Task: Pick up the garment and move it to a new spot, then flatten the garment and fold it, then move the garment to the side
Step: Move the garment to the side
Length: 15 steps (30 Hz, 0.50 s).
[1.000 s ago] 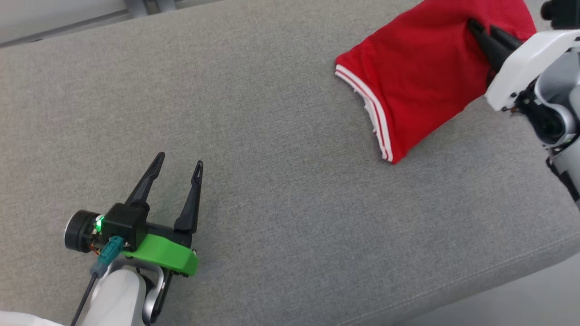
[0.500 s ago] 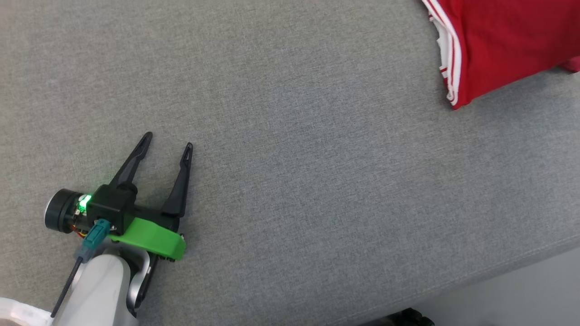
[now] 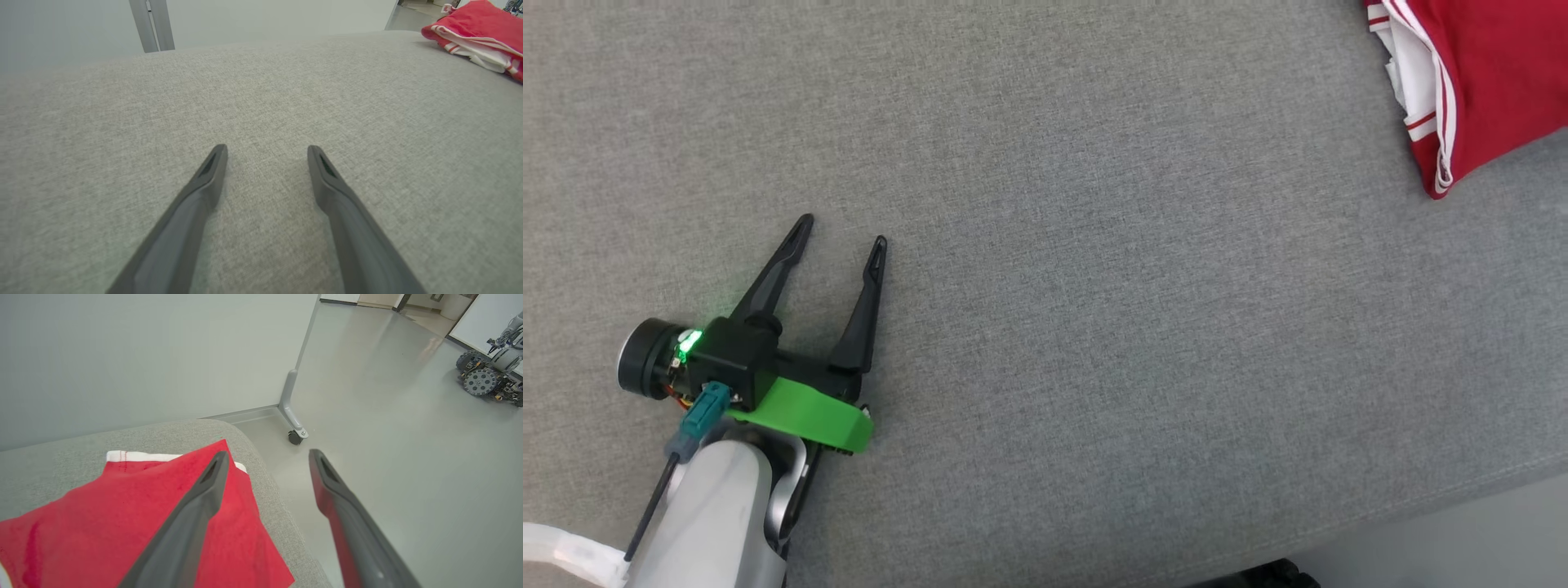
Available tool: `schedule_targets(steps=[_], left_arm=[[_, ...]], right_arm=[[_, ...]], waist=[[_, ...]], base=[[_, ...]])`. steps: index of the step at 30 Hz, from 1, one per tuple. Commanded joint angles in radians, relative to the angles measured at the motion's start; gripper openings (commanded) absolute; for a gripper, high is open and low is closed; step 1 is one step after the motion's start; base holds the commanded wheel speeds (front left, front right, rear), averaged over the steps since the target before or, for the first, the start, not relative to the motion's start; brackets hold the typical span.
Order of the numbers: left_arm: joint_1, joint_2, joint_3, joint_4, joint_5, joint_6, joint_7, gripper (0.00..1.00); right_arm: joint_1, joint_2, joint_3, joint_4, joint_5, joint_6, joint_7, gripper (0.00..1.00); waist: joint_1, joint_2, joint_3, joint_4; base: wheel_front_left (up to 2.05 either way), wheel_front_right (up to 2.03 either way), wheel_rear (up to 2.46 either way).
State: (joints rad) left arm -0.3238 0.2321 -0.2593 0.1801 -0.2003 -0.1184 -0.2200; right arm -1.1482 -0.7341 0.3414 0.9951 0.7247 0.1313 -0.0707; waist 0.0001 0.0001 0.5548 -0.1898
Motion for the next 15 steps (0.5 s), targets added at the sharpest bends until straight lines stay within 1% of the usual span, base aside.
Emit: schedule_targets(steps=[1,4,9,11,13,15], left_arm=[[0.015,0.004,0.004,0.036,-0.009,0.008,-0.004,1.0],[0.031,-0.009,0.011,0.052,-0.022,0.014,-0.021,1.0],[0.064,-0.026,0.044,0.061,-0.045,0.034,-0.038,1.0],[0.095,-0.036,0.074,0.053,-0.068,0.047,-0.043,1.0],[0.124,-0.04,0.104,0.032,-0.092,0.053,-0.046,1.0],[0.152,-0.045,0.138,0.009,-0.106,0.063,-0.045,1.0]], right_arm=[[-0.023,0.018,0.001,0.022,-0.023,-0.001,-0.027,1.0],[-0.034,0.036,0.017,0.035,-0.063,-0.001,-0.079,1.0],[0.034,0.081,0.049,-0.032,-0.061,-0.001,-0.144,1.0],[0.09,0.112,0.069,-0.098,-0.026,-0.001,-0.153,1.0],[0.146,0.106,0.091,-0.16,-0.011,-0.001,-0.158,1.0],[0.212,0.116,0.107,-0.223,0.011,-0.001,-0.165,1.0]], waist=[[-0.0001,-0.0001,-0.044,0.015],[-0.0001,-0.0001,-0.099,0.025],[-0.0001,-0.0001,-0.22,0.047],[-0.0001,-0.0001,-0.282,0.059],[-0.0001,-0.0001,-0.336,0.07],[-0.0001,-0.0001,-0.388,0.081]], base=[[0.0,0.0,0.0],[0.0,0.0,0.0],[0.0,0.0,0.0],[0.0,0.0,0.0],[0.0,0.0,0.0],[0.0,0.0,0.0]])
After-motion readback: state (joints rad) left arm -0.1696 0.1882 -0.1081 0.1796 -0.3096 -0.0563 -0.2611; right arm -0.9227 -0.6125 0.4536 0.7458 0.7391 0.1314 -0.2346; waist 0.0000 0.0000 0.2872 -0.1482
